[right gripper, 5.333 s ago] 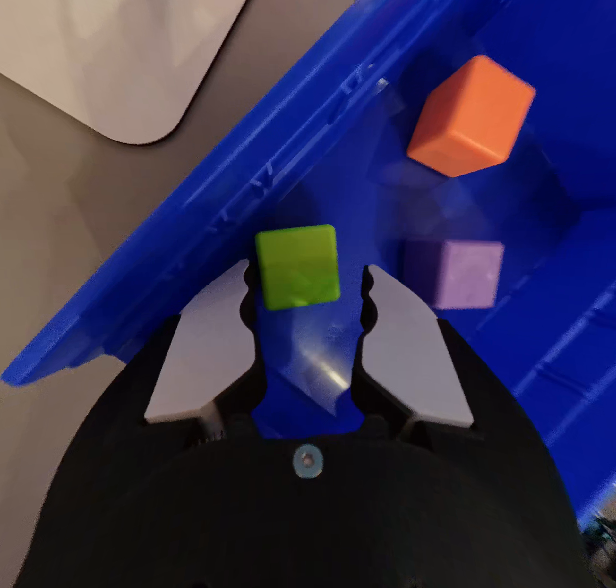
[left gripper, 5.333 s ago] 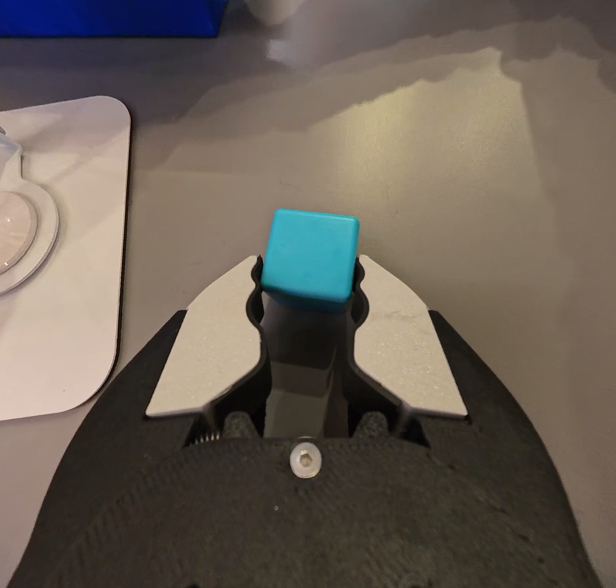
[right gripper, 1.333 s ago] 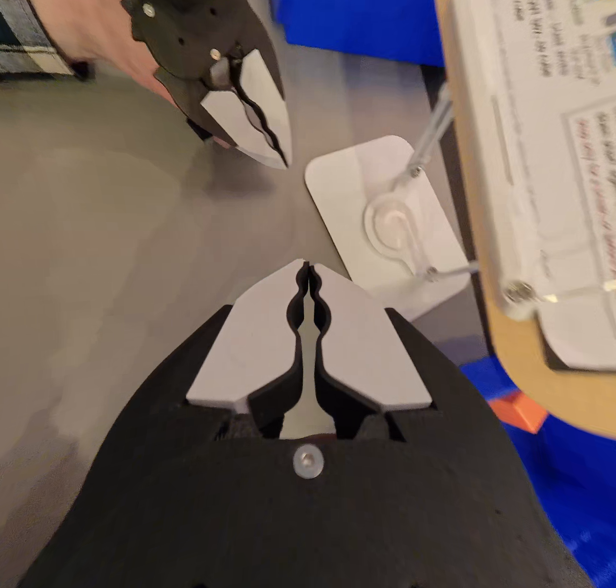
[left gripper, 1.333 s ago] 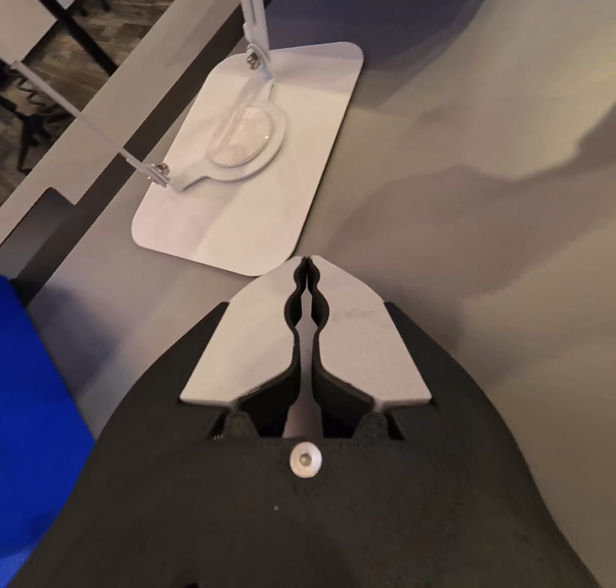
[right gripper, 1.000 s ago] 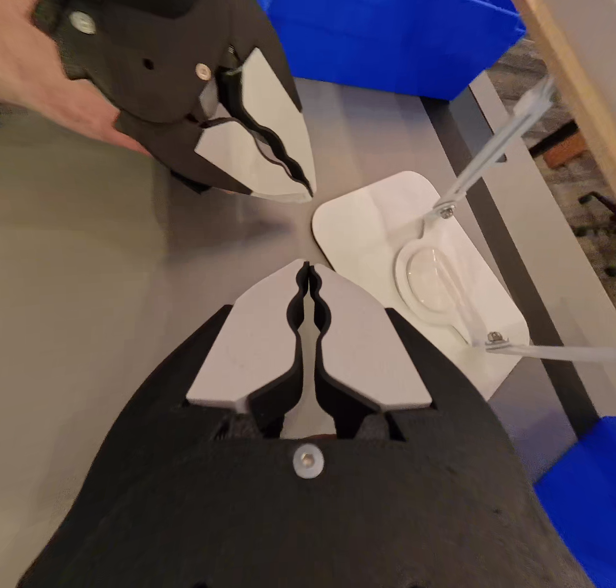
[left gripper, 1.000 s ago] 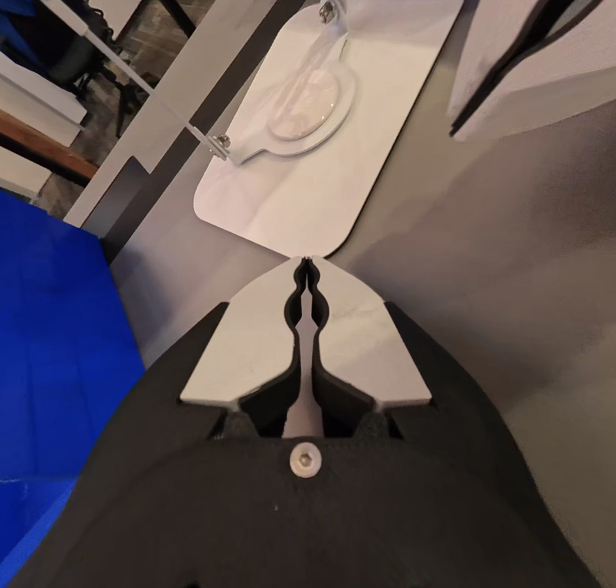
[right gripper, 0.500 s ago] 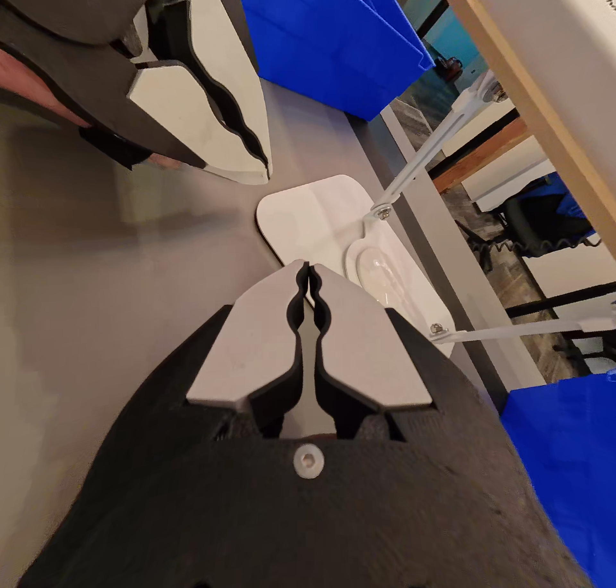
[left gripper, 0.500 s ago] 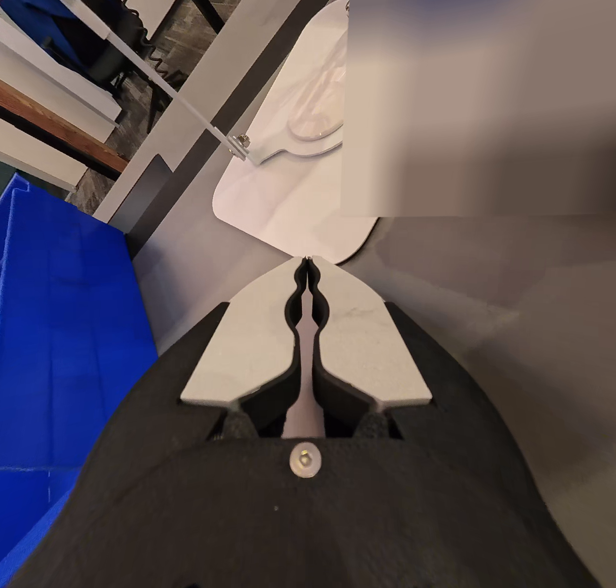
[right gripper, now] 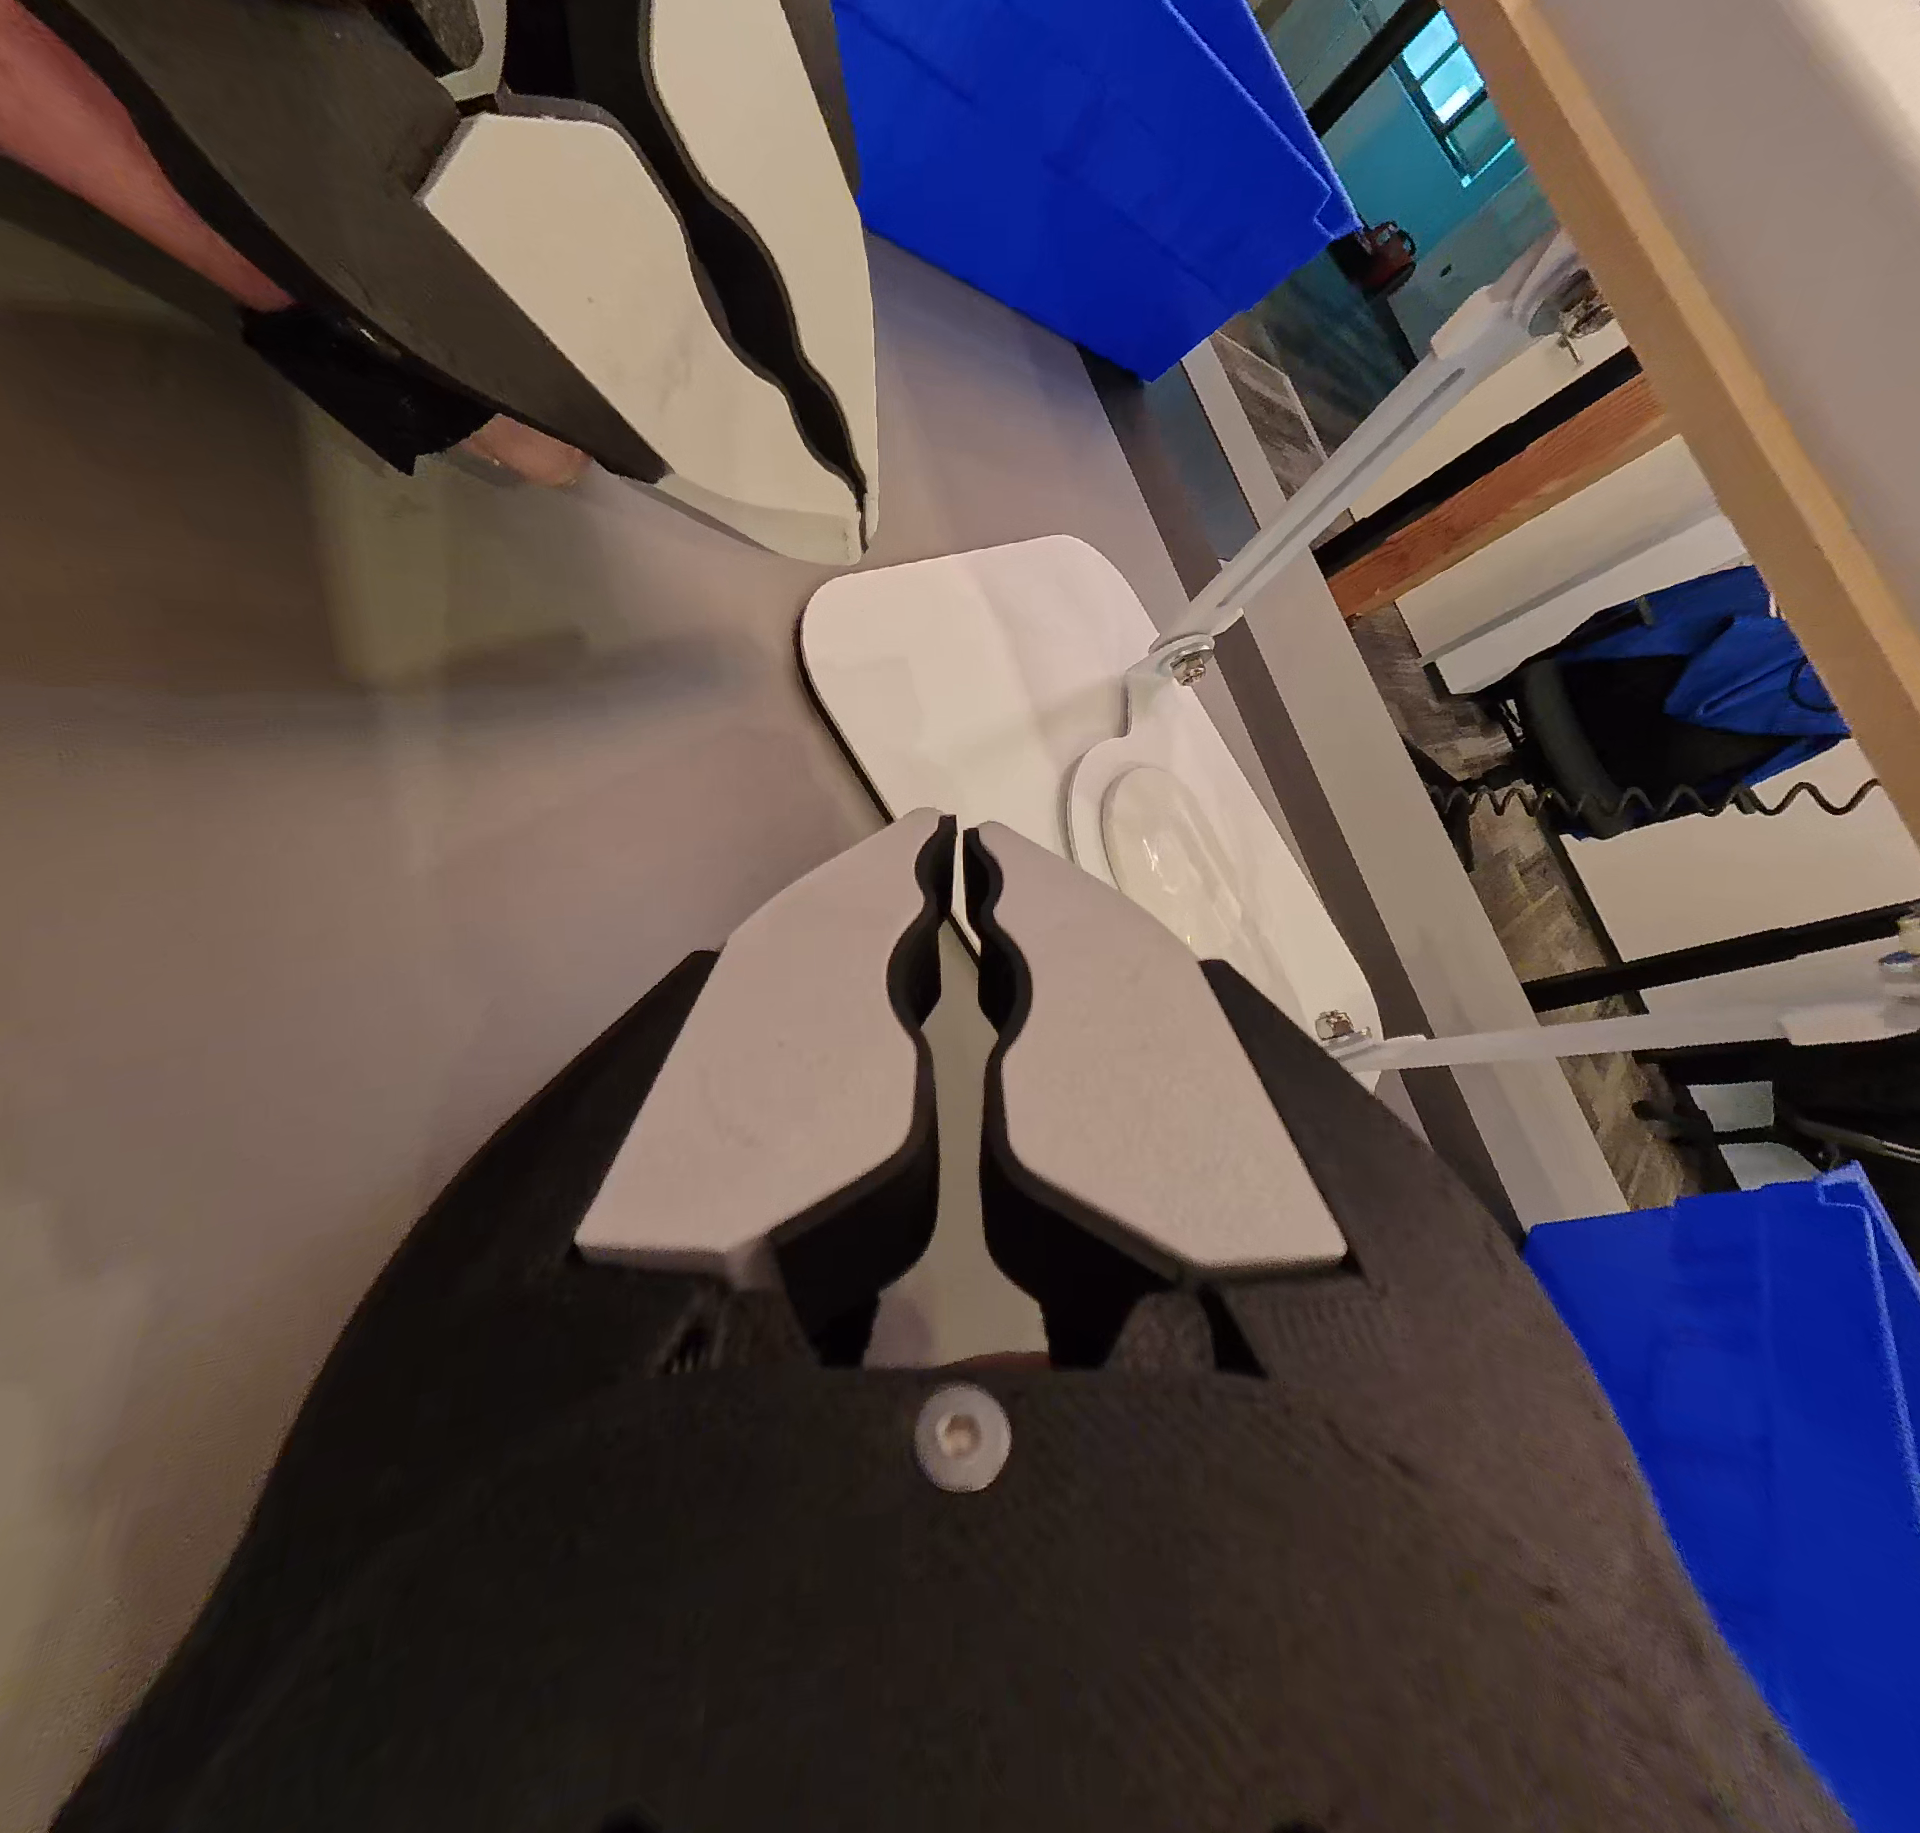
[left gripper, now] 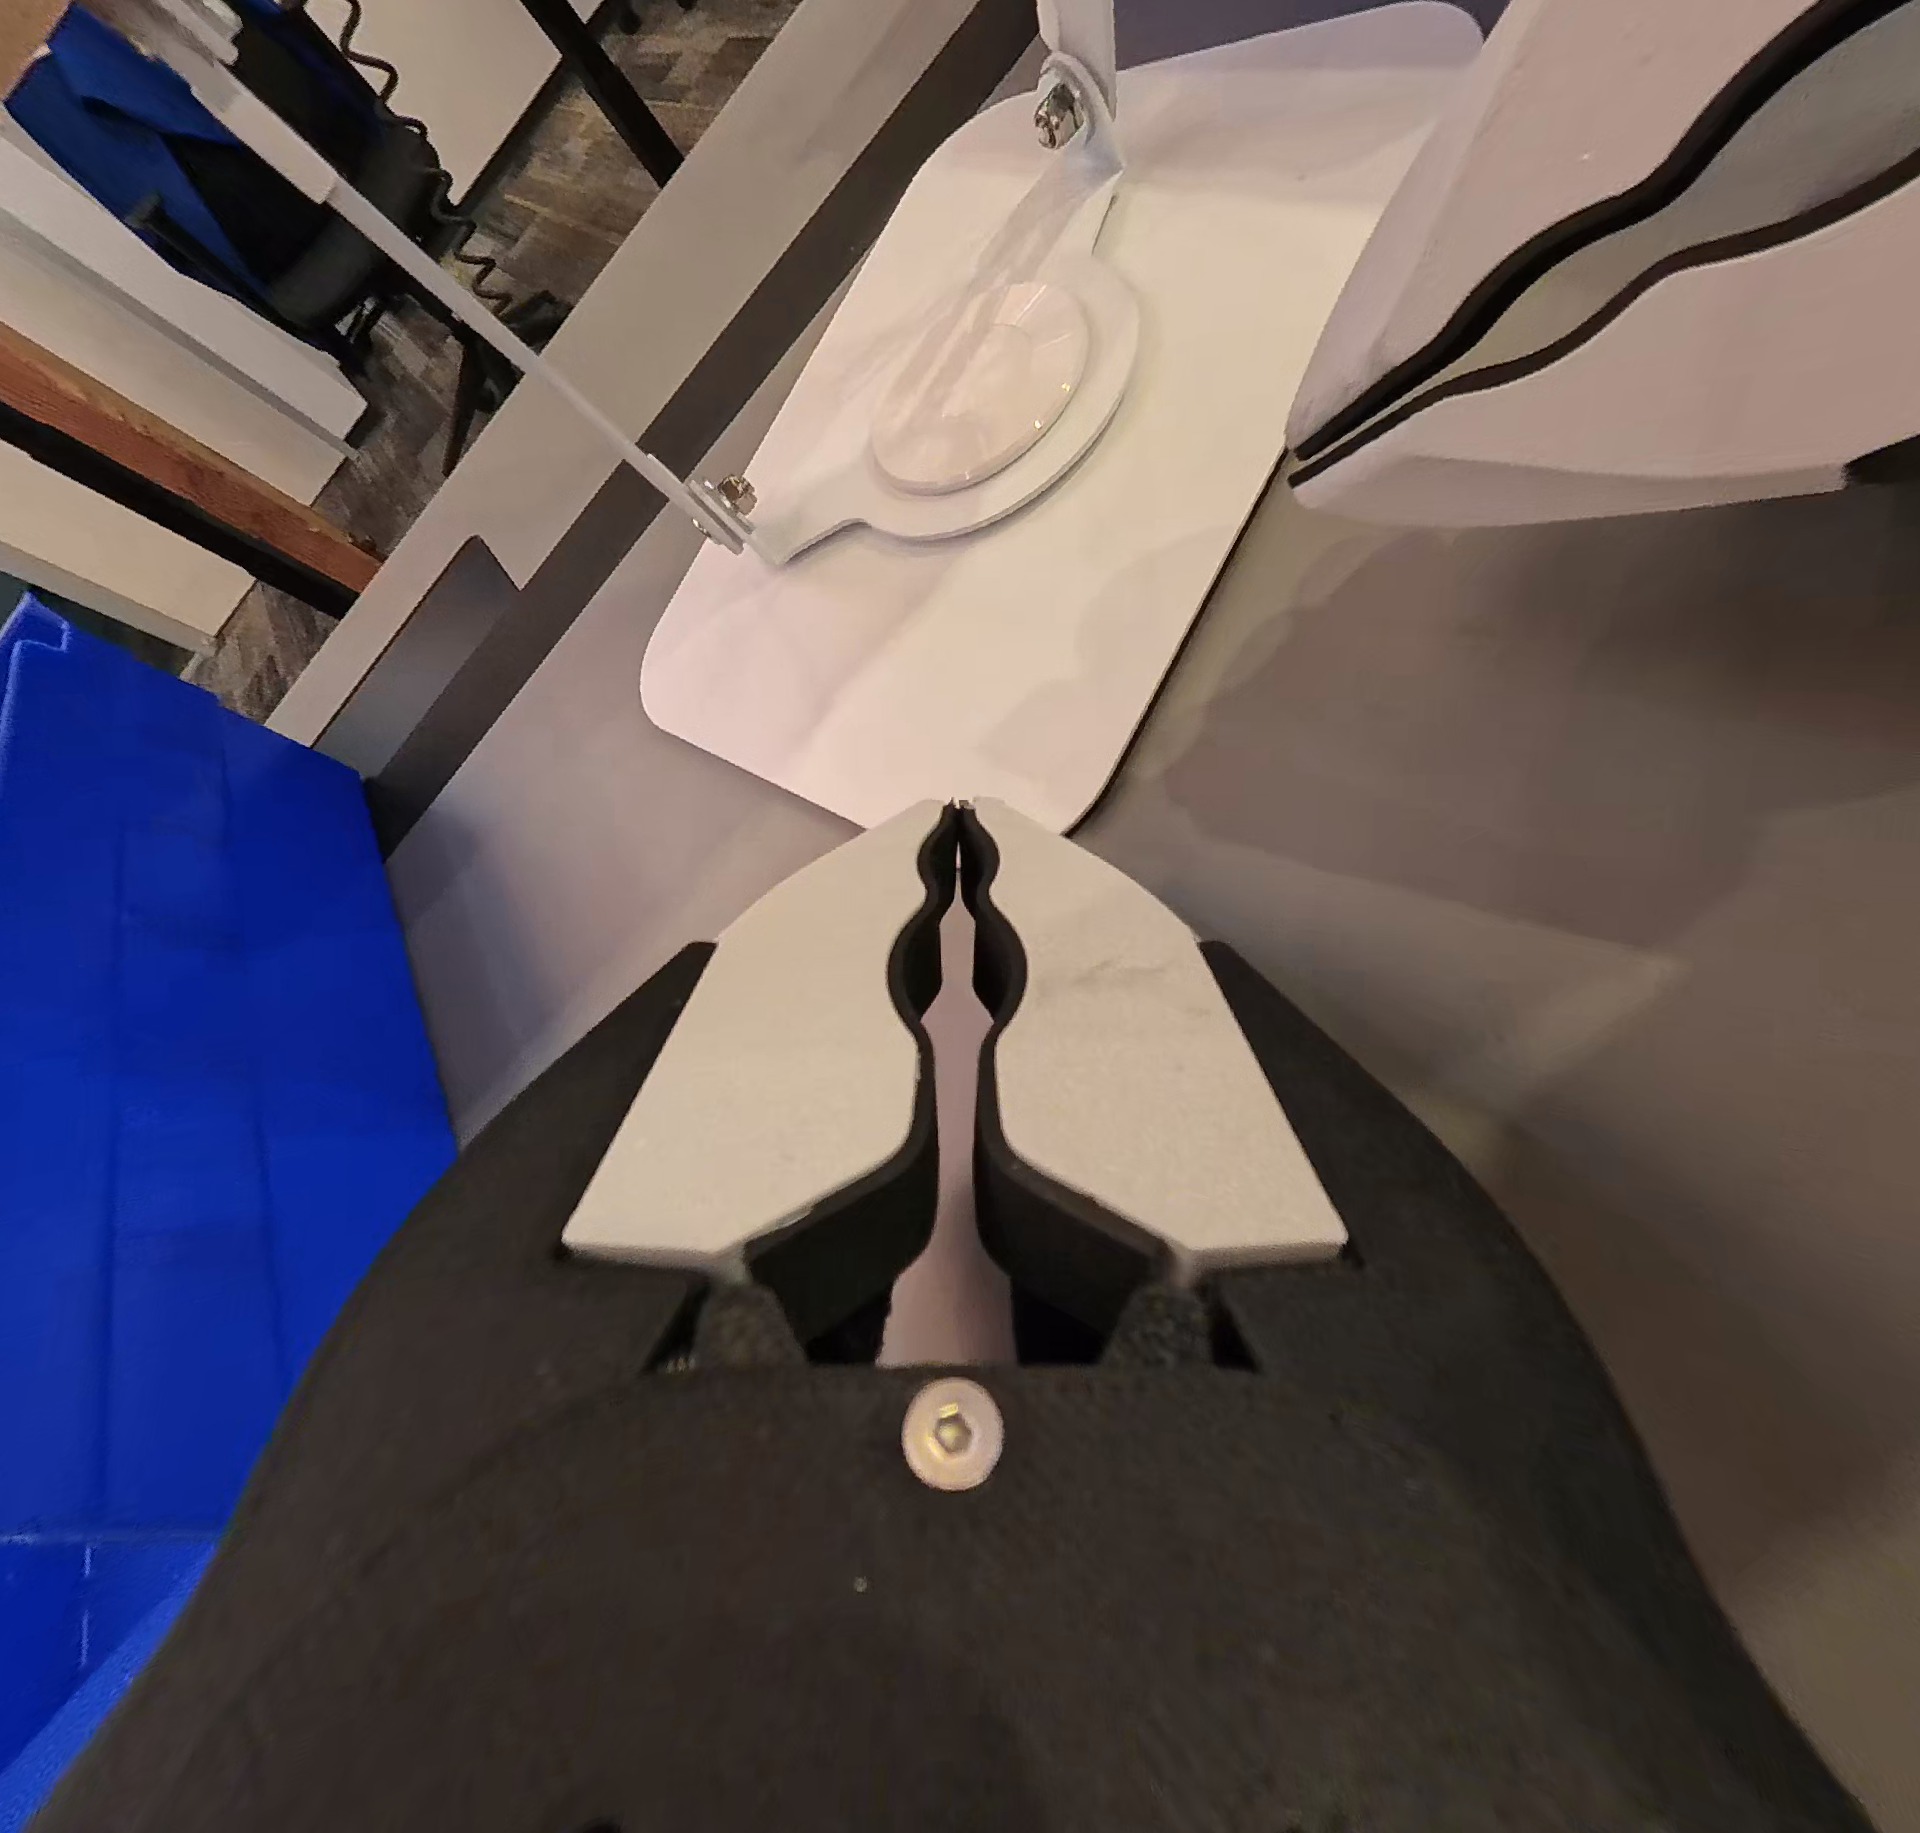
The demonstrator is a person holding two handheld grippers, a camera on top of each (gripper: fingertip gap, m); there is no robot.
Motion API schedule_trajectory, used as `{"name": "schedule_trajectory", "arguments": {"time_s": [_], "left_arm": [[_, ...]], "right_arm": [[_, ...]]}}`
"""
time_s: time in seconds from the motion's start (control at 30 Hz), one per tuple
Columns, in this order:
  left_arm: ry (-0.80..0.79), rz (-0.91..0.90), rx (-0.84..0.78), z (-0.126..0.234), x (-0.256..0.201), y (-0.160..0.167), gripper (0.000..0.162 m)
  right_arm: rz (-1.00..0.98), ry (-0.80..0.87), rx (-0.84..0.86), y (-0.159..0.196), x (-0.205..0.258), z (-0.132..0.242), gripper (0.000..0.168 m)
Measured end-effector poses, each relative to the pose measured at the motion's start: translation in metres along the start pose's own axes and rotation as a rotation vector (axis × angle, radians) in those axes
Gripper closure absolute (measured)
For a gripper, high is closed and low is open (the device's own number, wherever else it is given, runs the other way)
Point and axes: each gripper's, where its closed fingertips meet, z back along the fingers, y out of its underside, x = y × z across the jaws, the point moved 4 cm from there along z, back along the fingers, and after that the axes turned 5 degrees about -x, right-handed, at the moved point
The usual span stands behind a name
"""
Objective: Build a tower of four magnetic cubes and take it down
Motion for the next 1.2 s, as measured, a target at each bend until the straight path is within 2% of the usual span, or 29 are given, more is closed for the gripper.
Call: {"name": "schedule_trajectory", "arguments": {"time_s": [0.03, 0.47, 0.67, 1.0, 1.2], "left_arm": [[0.001, 0.001, -0.001, 0.000, 0.000, 0.000, 0.162], [-0.044, 0.007, -0.042, 0.000, 0.007, -0.004, 0.162], [-0.107, 0.100, -0.093, 0.003, 0.022, -0.007, 0.162], [-0.142, 0.109, -0.154, 0.006, 0.022, -0.015, 0.162], [-0.175, 0.142, -0.211, 0.005, 0.024, -0.025, 0.162]], "right_arm": [[0.000, 0.001, 0.001, 0.001, 0.000, 0.000, 0.167], [-0.019, 0.033, 0.015, 0.005, -0.006, -0.002, 0.166], [-0.067, 0.085, 0.025, 0.000, -0.012, -0.007, 0.164], [-0.330, 0.142, -0.007, -0.022, -0.004, -0.011, 0.164], [-0.406, 0.210, -0.006, -0.027, -0.006, -0.012, 0.166]]}}
